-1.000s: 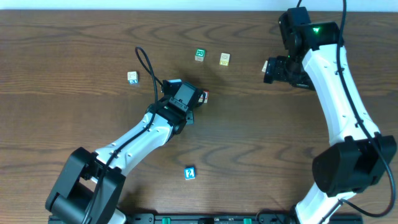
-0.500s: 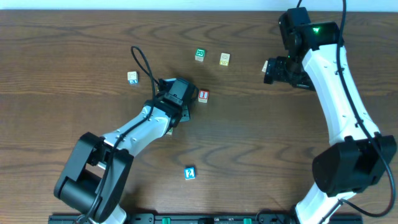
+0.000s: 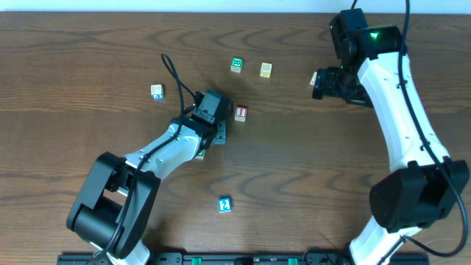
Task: Spell out Ai2
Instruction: 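Lower left gripper onto the 'A' block and grasp it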
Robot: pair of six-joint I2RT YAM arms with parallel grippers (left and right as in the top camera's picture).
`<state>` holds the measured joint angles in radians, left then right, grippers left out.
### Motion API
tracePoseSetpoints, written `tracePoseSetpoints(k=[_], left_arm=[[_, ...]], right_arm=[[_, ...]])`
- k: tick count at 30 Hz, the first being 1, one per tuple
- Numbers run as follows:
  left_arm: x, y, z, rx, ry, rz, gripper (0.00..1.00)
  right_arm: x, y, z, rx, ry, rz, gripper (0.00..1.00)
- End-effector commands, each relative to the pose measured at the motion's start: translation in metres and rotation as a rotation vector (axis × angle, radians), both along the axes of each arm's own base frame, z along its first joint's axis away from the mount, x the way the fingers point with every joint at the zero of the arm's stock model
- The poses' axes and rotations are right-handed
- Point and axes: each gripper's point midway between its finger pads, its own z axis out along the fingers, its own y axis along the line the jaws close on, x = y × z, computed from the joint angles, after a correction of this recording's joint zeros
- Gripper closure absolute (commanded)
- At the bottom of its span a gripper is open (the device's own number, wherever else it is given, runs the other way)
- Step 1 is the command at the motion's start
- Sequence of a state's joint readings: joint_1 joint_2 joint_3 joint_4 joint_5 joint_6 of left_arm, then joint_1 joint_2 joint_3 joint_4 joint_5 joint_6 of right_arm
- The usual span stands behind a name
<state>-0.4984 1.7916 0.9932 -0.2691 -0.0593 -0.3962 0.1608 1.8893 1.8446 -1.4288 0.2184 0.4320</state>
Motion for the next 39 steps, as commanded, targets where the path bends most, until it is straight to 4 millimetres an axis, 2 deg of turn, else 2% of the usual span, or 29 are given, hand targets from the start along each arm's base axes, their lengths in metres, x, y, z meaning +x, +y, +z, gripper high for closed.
tracePoseSetpoints(k=[1, 9, 14, 18, 21, 24, 28, 29, 35, 37, 39], left_arm=[[0.000, 0.004, -0.006, 0.026, 0.010, -0.025, 0.63], [0.013, 0.016, 0.000, 0.070, -0.035, -0.023, 0.64], [0.033, 0.014, 0.018, 0.108, -0.104, -0.071, 0.65], [0.051, 0.019, 0.034, 0.094, -0.143, -0.042, 0.73], [0.057, 0.024, 0.038, 0.091, -0.150, -0.028, 0.73], [0.053, 0.026, 0.037, 0.097, -0.117, -0.040, 0.62], [0.039, 0.015, 0.032, 0.063, -0.050, -0.131, 0.46], [0.033, 0.011, 0.030, 0.043, -0.024, -0.161, 0.46], [0.016, 0.017, 0.023, 0.077, 0.051, -0.188, 0.42], [0.016, 0.017, 0.022, 0.075, 0.053, -0.189, 0.41], [0.016, 0.012, 0.023, 0.050, 0.050, -0.200, 0.36]], right_arm=[[0.000, 0.002, 0.007, -0.008, -0.016, 0.020, 0.01], [0.000, 0.002, 0.007, -0.008, -0.016, 0.020, 0.01], [0.000, 0.002, 0.007, -0.008, -0.019, 0.020, 0.01], [0.000, 0.002, 0.007, -0.008, -0.019, 0.020, 0.01], [0.000, 0.002, 0.007, -0.008, -0.019, 0.020, 0.01], [0.000, 0.002, 0.007, -0.008, -0.020, 0.020, 0.01], [0.002, 0.003, 0.007, -0.007, -0.024, 0.020, 0.01], [0.002, 0.003, 0.007, -0.007, -0.024, 0.020, 0.01], [0.002, 0.003, 0.007, -0.007, -0.025, 0.020, 0.01], [0.002, 0.003, 0.007, -0.007, -0.024, 0.020, 0.01], [0.001, 0.003, 0.007, -0.007, -0.024, 0.019, 0.01]])
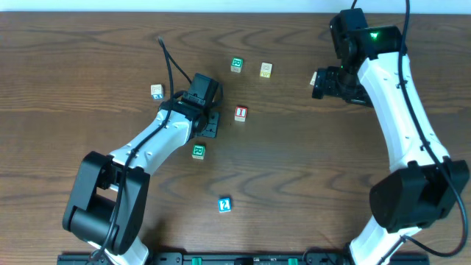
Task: Spell out Ai2
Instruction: 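Lower left gripper onto the 'A' block and grasp it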
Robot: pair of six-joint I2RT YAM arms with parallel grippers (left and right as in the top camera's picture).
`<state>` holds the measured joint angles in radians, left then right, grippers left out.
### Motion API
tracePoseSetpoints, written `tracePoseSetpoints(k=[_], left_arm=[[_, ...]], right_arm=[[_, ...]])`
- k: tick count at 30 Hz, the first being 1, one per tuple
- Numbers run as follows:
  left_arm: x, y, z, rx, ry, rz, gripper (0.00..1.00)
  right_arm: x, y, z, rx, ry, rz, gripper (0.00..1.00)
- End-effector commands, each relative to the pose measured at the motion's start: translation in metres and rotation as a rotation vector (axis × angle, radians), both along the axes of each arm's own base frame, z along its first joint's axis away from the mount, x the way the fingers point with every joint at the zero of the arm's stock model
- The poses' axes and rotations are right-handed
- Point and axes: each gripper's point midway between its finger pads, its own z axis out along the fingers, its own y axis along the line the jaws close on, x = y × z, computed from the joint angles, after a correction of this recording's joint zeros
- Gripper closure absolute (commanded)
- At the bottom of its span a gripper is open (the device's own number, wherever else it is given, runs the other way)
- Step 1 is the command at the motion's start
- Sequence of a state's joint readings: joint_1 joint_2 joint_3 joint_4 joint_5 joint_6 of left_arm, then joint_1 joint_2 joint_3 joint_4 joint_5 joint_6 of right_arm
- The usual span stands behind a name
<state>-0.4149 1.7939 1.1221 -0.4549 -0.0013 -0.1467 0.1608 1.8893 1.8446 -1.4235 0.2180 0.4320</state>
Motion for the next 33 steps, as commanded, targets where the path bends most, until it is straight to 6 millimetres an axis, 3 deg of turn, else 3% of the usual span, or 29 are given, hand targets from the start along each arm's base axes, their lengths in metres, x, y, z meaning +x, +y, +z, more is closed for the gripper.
tracePoseSetpoints(k=[1, 5, 10, 18, 26, 33], left_arm=[[0.005, -0.010, 0.001, -0.034, 0.003, -0.036, 0.35], [-0.001, -0.014, -0.014, -0.023, 0.040, -0.048, 0.34], [0.000, -0.015, -0.027, -0.010, 0.057, -0.042, 0.57], [0.019, -0.015, -0.021, 0.001, -0.031, -0.026, 0.74], [0.040, -0.025, -0.010, -0.053, -0.122, 0.002, 0.75], [0.043, -0.025, -0.015, -0.048, -0.126, 0.005, 0.75]], right_arm=[[0.000, 0.002, 0.007, -0.008, -0.018, 0.019, 0.01], [0.000, 0.002, 0.007, -0.009, -0.017, 0.020, 0.01], [0.000, 0.002, 0.007, -0.009, -0.017, 0.020, 0.01], [0.000, 0.002, 0.007, -0.009, -0.017, 0.019, 0.01], [0.000, 0.002, 0.007, -0.009, -0.017, 0.019, 0.01], [0.000, 0.002, 0.007, -0.009, -0.017, 0.019, 0.01]])
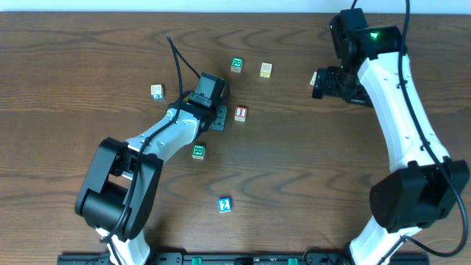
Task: Spell out Ai2
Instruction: 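Lower left gripper onto the 'A' block and grasp it, then move the 'A' block beside the 'I' block and release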
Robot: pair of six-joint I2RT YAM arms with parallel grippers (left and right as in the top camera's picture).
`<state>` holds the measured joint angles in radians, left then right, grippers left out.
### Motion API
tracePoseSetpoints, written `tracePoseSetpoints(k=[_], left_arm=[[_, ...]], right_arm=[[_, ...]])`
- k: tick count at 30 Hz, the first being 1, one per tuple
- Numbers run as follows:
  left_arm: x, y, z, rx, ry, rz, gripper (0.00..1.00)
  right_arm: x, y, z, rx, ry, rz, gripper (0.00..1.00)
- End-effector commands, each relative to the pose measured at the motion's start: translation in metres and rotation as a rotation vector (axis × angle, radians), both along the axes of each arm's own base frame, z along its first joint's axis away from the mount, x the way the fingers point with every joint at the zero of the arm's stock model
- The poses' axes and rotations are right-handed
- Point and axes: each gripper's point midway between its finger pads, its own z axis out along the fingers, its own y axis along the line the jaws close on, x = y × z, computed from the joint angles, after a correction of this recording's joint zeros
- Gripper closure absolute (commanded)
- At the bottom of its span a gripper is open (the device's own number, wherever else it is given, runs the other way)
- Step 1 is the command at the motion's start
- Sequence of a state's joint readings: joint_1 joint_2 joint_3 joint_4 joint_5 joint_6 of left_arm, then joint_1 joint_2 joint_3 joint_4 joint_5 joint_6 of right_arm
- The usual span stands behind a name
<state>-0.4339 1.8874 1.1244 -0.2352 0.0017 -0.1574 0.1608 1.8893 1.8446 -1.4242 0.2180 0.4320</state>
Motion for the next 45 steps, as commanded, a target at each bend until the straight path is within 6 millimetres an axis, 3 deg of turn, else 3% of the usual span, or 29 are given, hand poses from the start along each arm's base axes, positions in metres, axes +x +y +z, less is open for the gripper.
tracePoseSetpoints(k=[1, 6, 9, 17, 28, 30, 37, 39, 43, 45], left_arm=[[0.007, 0.001, -0.002, 0.011, -0.009, 0.016, 0.74], [0.005, 0.001, -0.006, 0.014, 0.004, 0.014, 0.70], [0.004, -0.002, -0.006, 0.001, 0.011, 0.007, 0.61], [0.005, -0.002, -0.004, -0.003, 0.007, 0.013, 0.60], [0.018, -0.006, 0.033, 0.019, 0.023, 0.009, 0.60], [0.020, 0.001, 0.035, 0.055, 0.011, 0.024, 0.60], [0.020, 0.052, 0.035, 0.275, -0.001, 0.137, 0.60], [0.023, 0.063, 0.035, 0.281, 0.001, 0.162, 0.67], [0.026, 0.083, 0.028, 0.260, 0.027, 0.208, 0.67], [0.024, 0.082, 0.021, 0.207, 0.063, 0.201, 0.68]], right_arm=[[0.000, 0.002, 0.007, -0.009, -0.017, 0.019, 0.01], [0.000, 0.002, 0.007, -0.009, -0.018, 0.020, 0.01], [0.000, 0.002, 0.007, -0.009, -0.018, 0.019, 0.01], [0.000, 0.002, 0.007, -0.009, -0.019, 0.019, 0.01], [0.000, 0.002, 0.007, -0.009, -0.019, 0.020, 0.01], [0.000, 0.002, 0.007, -0.009, -0.019, 0.019, 0.01], [0.001, 0.002, 0.007, -0.009, -0.022, 0.019, 0.01], [0.001, 0.002, 0.007, -0.009, -0.022, 0.019, 0.01], [0.000, 0.002, 0.007, -0.009, -0.017, 0.019, 0.01], [0.000, 0.002, 0.007, -0.009, -0.018, 0.019, 0.01]])
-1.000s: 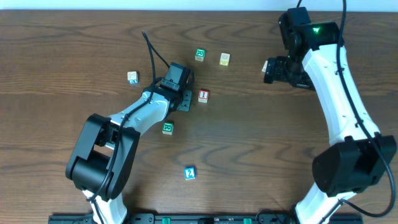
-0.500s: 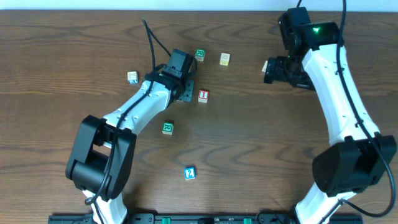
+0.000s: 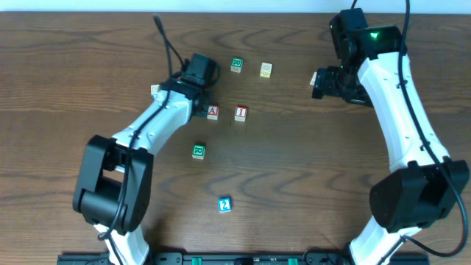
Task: Spell out Ai2
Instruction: 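Move the 'A' block beside the 'I' block and release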
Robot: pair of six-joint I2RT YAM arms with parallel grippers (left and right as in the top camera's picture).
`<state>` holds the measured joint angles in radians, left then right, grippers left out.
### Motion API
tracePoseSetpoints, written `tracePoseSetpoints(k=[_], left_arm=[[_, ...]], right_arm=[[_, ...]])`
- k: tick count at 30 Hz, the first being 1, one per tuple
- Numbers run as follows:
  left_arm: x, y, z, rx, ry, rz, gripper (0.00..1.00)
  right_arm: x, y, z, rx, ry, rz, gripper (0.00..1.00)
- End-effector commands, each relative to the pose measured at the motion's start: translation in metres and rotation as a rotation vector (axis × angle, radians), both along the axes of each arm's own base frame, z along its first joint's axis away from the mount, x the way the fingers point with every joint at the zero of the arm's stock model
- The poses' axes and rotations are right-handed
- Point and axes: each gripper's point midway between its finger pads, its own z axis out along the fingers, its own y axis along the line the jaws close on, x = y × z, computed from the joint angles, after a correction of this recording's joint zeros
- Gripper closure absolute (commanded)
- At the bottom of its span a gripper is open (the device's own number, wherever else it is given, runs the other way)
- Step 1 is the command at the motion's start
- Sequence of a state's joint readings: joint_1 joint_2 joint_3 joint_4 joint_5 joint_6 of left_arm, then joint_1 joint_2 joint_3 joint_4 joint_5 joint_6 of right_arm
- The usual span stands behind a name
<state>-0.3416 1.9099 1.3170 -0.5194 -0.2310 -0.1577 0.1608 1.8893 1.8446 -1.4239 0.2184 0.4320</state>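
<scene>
A red-lettered A block [image 3: 213, 112] stands on the table just left of the red I block [image 3: 241, 113], a small gap between them. The blue 2 block [image 3: 225, 205] lies alone near the front. My left gripper [image 3: 202, 107] sits just up and left of the A block, open, with nothing in it. My right gripper [image 3: 316, 81] hangs at the far right, away from all blocks; its jaws are too dark to read.
A green block [image 3: 198, 151] lies below the A block. Another green block [image 3: 236, 65] and a yellow block [image 3: 266, 70] sit at the back. A pale block [image 3: 155, 90] peeks out beside my left arm.
My left gripper was pressed close against the I block's left side and has drawn back up and left. The A block now stands uncovered where it was. The right arm is unchanged.
First my left gripper was low beside the I block, its arm covering the green block. Then it sat further up and left, green block uncovered. Then it was close to the I block. Now the A block stands left of the I.
</scene>
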Motion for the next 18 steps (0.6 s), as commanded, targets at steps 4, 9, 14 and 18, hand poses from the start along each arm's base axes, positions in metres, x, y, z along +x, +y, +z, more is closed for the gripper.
tracePoseSetpoints(k=[4, 9, 14, 18], left_arm=[[-0.003, -0.003, -0.027, -0.160, 0.098, 0.000, 0.68], [-0.009, -0.009, -0.048, -0.196, 0.161, -0.009, 0.71], [-0.009, -0.018, -0.055, -0.244, 0.173, -0.026, 0.73], [-0.005, -0.026, -0.053, -0.285, 0.162, -0.042, 0.72]], right_arm=[[0.000, 0.002, 0.007, -0.009, -0.017, 0.020, 0.01], [0.000, 0.002, 0.007, -0.009, -0.017, 0.020, 0.01], [0.000, 0.002, 0.007, -0.009, -0.017, 0.019, 0.01], [0.000, 0.002, 0.007, -0.009, -0.017, 0.020, 0.01]])
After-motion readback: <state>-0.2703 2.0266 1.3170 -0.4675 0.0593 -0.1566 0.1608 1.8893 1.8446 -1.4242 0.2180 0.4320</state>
